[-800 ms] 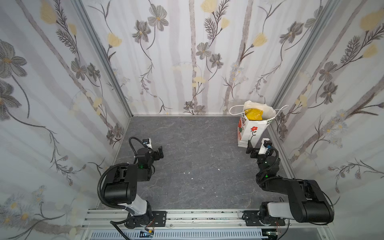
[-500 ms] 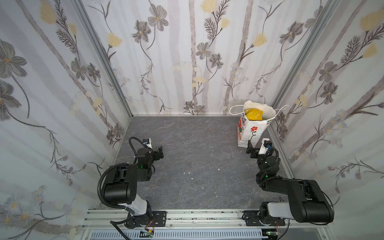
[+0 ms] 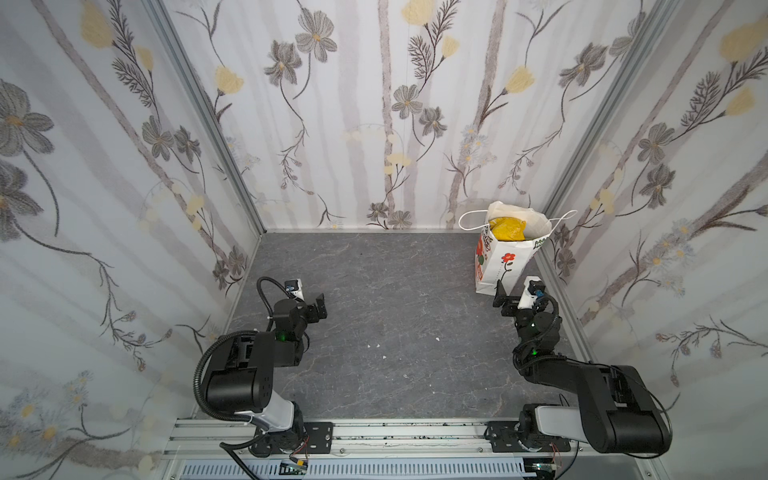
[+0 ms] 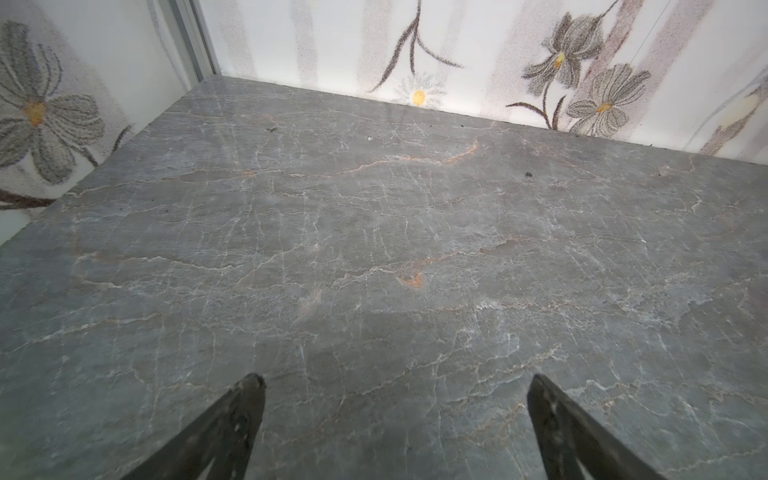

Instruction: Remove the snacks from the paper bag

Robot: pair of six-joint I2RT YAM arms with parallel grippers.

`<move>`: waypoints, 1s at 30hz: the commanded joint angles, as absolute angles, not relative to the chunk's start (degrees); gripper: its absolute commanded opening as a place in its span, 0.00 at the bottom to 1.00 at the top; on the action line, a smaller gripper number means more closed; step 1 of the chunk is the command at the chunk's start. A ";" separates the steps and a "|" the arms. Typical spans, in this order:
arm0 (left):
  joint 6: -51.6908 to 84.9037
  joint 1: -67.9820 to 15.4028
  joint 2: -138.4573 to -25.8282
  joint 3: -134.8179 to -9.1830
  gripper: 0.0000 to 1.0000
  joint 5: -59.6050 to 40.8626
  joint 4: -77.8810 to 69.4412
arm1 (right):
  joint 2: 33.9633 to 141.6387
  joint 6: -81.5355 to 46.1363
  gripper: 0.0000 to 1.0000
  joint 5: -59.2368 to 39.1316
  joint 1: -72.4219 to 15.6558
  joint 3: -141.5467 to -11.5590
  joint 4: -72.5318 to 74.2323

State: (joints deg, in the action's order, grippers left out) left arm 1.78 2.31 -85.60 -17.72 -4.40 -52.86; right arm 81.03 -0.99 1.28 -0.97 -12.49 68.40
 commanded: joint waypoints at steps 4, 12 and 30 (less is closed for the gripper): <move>4.04 -0.46 -64.57 -14.23 1.00 5.89 -46.90 | 66.86 -7.00 1.00 4.44 -2.03 -24.61 33.96; 34.53 -7.90 -45.63 -34.34 1.00 4.02 1.98 | 67.11 -20.02 1.00 7.24 -1.64 -49.43 1.17; 38.67 -42.42 -82.48 -76.13 0.97 4.73 16.15 | 98.20 -24.78 0.97 -3.41 12.63 -81.08 -12.35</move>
